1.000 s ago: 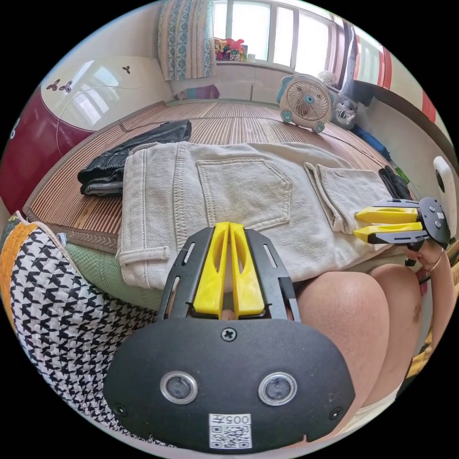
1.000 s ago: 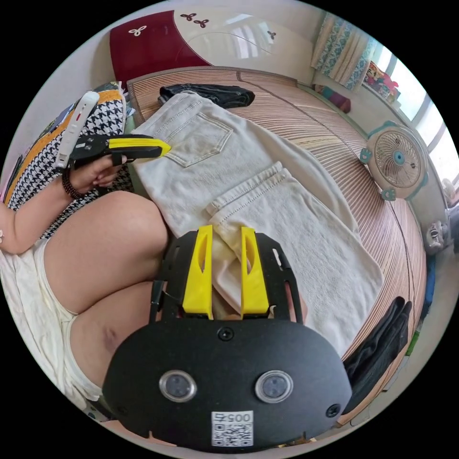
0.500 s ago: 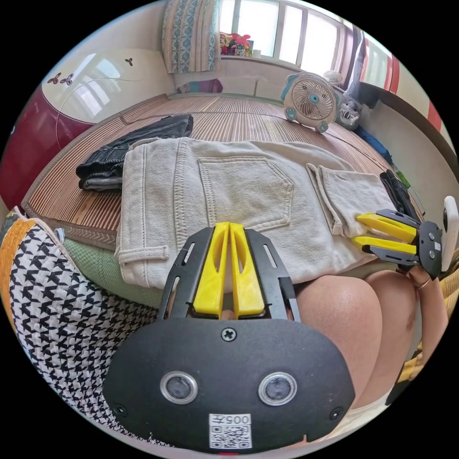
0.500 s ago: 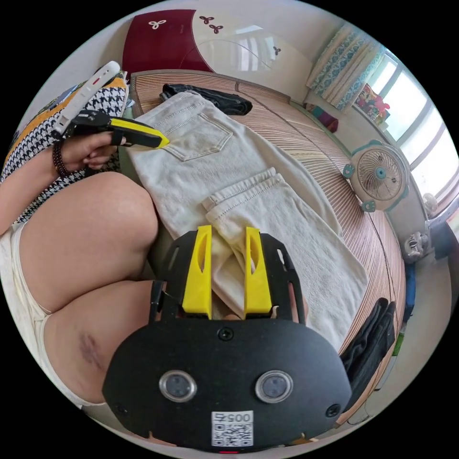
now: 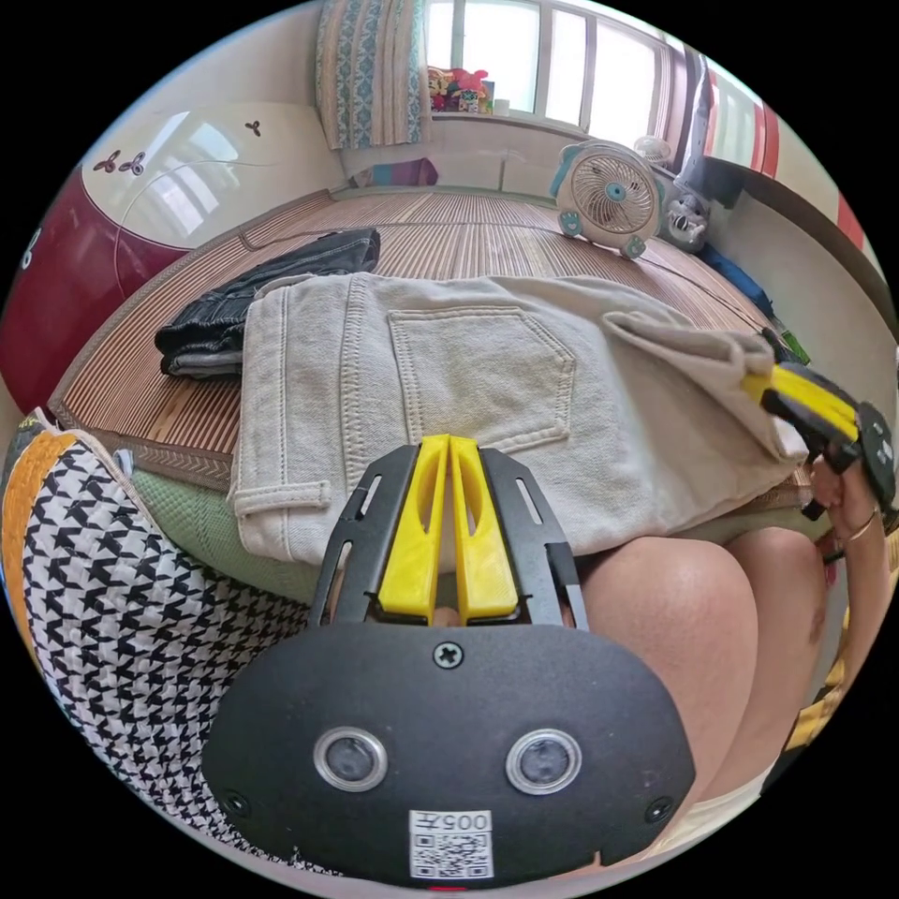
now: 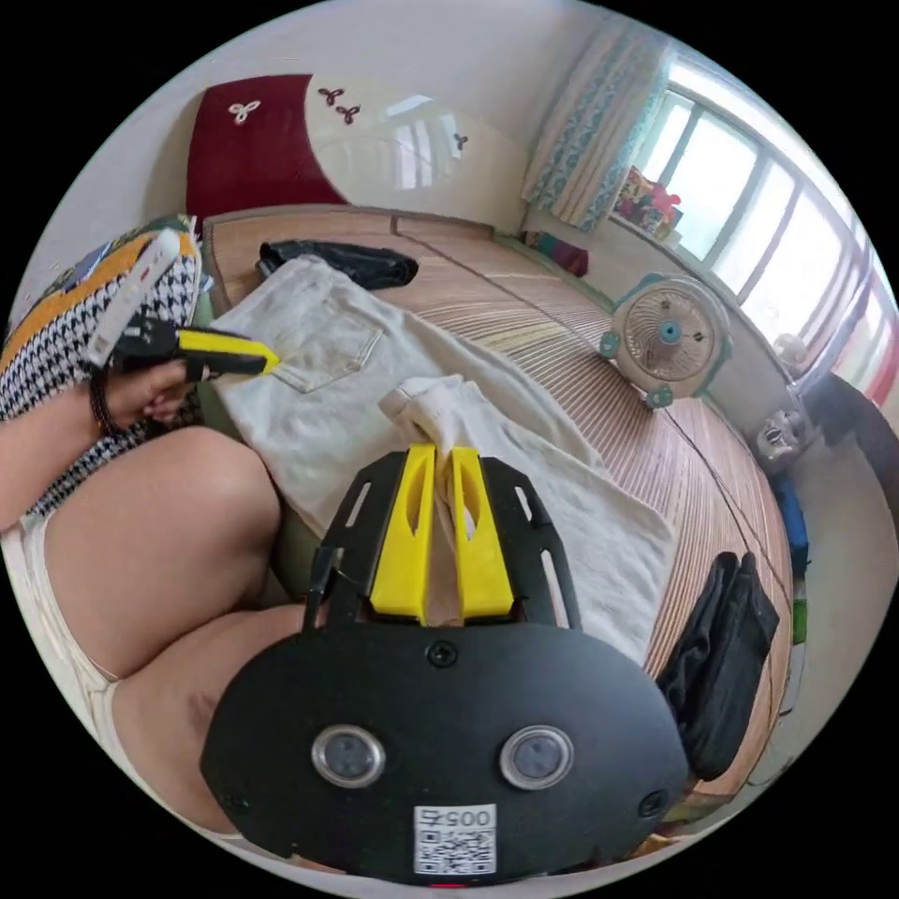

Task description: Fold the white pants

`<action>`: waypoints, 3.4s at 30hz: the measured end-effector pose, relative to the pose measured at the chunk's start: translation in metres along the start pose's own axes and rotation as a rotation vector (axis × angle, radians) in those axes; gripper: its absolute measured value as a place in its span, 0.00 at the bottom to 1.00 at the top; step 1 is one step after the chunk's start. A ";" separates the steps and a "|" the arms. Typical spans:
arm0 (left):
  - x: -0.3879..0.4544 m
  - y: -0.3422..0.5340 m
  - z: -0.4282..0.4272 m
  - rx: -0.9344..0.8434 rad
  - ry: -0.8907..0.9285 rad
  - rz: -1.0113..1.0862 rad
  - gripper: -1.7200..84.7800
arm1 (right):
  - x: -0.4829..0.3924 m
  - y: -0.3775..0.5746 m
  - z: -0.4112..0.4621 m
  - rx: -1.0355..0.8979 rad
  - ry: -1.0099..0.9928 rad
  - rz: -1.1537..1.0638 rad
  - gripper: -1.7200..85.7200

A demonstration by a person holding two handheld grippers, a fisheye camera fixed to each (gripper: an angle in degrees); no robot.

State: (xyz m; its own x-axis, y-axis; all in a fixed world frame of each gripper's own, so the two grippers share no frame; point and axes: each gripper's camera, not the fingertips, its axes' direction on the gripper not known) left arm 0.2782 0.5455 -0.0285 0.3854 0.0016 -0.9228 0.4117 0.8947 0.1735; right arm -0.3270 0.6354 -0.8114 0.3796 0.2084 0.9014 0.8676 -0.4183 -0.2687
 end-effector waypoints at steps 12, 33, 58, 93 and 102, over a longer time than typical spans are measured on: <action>0.002 0.012 -0.003 0.013 -0.004 -0.005 0.01 | 0.247 0.061 -0.214 0.033 0.525 0.574 0.01; -0.063 0.069 -0.060 0.130 0.201 -0.040 0.09 | 0.040 0.209 -0.196 -0.152 0.137 0.758 0.06; -0.053 0.079 -0.010 -0.003 0.349 0.006 0.12 | -0.016 0.220 -0.247 -0.144 0.119 0.670 0.07; -0.155 0.065 0.030 -0.024 0.461 -0.369 0.03 | -0.039 0.221 -0.258 -0.178 0.133 0.724 0.06; -0.170 0.061 0.031 -0.036 0.537 -0.338 0.04 | -0.042 0.215 -0.247 -0.194 0.134 0.722 0.05</action>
State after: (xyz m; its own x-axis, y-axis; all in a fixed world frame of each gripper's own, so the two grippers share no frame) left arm 0.2633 0.5862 0.1491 -0.2325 -0.0684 -0.9702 0.4061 0.8996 -0.1608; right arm -0.2362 0.3182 -0.8233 0.7790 -0.2801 0.5610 0.3415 -0.5608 -0.7542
